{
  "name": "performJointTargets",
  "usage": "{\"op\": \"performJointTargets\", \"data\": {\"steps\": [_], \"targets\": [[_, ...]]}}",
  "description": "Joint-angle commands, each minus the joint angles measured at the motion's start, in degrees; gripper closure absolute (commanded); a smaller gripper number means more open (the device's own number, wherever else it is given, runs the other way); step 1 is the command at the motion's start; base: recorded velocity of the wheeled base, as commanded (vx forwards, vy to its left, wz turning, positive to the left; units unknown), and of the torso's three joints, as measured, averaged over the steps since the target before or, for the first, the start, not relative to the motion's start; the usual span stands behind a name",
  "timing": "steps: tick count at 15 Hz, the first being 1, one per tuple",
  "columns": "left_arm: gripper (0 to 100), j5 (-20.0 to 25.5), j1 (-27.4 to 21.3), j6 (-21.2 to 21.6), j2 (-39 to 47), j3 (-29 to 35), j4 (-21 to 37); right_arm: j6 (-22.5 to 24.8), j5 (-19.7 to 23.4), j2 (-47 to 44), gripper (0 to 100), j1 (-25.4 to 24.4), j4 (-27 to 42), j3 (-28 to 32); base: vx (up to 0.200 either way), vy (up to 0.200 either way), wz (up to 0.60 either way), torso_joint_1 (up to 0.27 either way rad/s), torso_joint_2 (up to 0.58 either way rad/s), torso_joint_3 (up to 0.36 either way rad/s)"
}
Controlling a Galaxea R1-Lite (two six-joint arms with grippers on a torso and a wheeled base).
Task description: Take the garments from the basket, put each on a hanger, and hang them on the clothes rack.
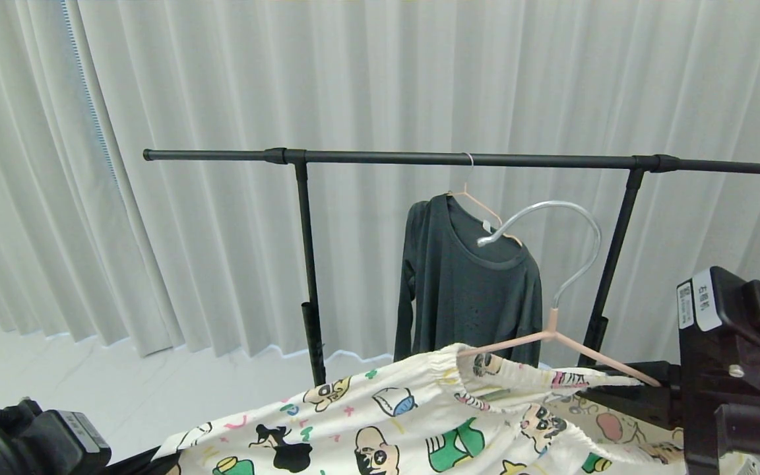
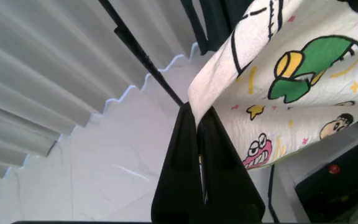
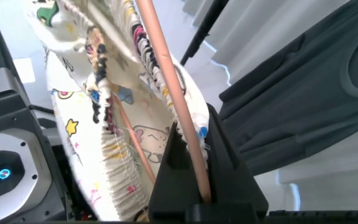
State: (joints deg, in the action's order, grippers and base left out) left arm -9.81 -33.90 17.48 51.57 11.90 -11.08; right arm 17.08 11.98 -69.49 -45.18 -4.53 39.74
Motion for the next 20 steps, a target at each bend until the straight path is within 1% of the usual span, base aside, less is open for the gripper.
{"op": "performJointTargets", "data": {"steps": [1, 4, 5, 7, 8, 10, 11, 12, 14, 15, 18, 20], "targets": [[100, -0.1, 0.2, 0.0, 0.1, 0.1, 0.0, 0.1, 0.0, 0.1, 100, 0.1, 0.0, 0.0, 0.000, 0.000, 0.00, 0.000, 0.00, 0.000], [100, -0.1, 0.2, -0.1, -0.1, 0.4, 0.0, 0.0, -0.2, 0.1, 100, 0.1, 0.0, 0.0, 0.000, 0.000, 0.00, 0.000, 0.00, 0.000], [0, -0.1, 0.2, -0.1, -0.1, 0.5, 0.0, 0.0, -0.3, 0.1, 100, 0.2, 0.0, 0.0, 0.000, 0.000, 0.00, 0.000, 0.00, 0.000], [0, 0.1, 0.2, -0.3, -0.2, 1.9, 0.0, 0.0, -0.5, 0.1, 100, 1.7, 0.1, 0.0, 0.000, 0.000, 0.00, 0.000, 0.00, 0.000], [0, 0.5, 0.1, -0.6, -0.3, 3.5, 0.0, 0.0, -0.5, 0.1, 100, 3.7, 0.2, 0.0, 0.000, 0.000, 0.00, 0.000, 0.00, 0.000], [0, 1.7, 0.1, -0.8, -0.3, 4.7, 0.0, 0.0, -0.6, 0.2, 100, 6.3, 0.8, 0.1, 0.000, 0.000, 0.00, 0.000, 0.00, 0.000], [0, 2.7, 0.1, -0.8, 0.0, 6.5, 0.0, 0.0, -1.4, 0.5, 100, 9.2, 2.4, 0.1, 0.000, 0.000, 0.00, 0.000, 0.00, 0.000], [0, 2.7, 0.2, -0.8, 0.5, 7.4, 0.0, 0.0, -3.1, 0.8, 100, 10.7, 3.8, 0.1, 0.000, 0.000, 0.00, 0.000, 0.00, 0.000], [0, 2.3, 0.9, -0.7, 2.2, 8.8, 0.0, 0.0, -10.0, 1.5, 100, 14.4, 8.0, 0.1, 0.000, 0.000, 0.00, 0.000, 0.00, 0.000], [0, 1.9, 2.1, -0.7, 3.2, 8.9, 0.0, 0.0, -12.7, 1.9, 100, 16.9, 9.6, 0.1, 0.000, 0.000, 0.00, 0.000, 0.00, 0.000], [0, -1.8, 4.3, -0.3, 5.3, 9.1, 0.0, 0.0, -16.1, 3.4, 100, 24.9, 12.9, 0.2, 0.000, 0.000, 0.00, 0.000, 0.00, 0.000], [0, -3.9, 4.8, -0.7, 6.0, 9.4, 0.0, 0.0, -20.2, 3.6, 100, 30.8, 14.1, 0.2, 0.000, 0.000, 0.00, 0.000, 0.00, 0.000]]}}
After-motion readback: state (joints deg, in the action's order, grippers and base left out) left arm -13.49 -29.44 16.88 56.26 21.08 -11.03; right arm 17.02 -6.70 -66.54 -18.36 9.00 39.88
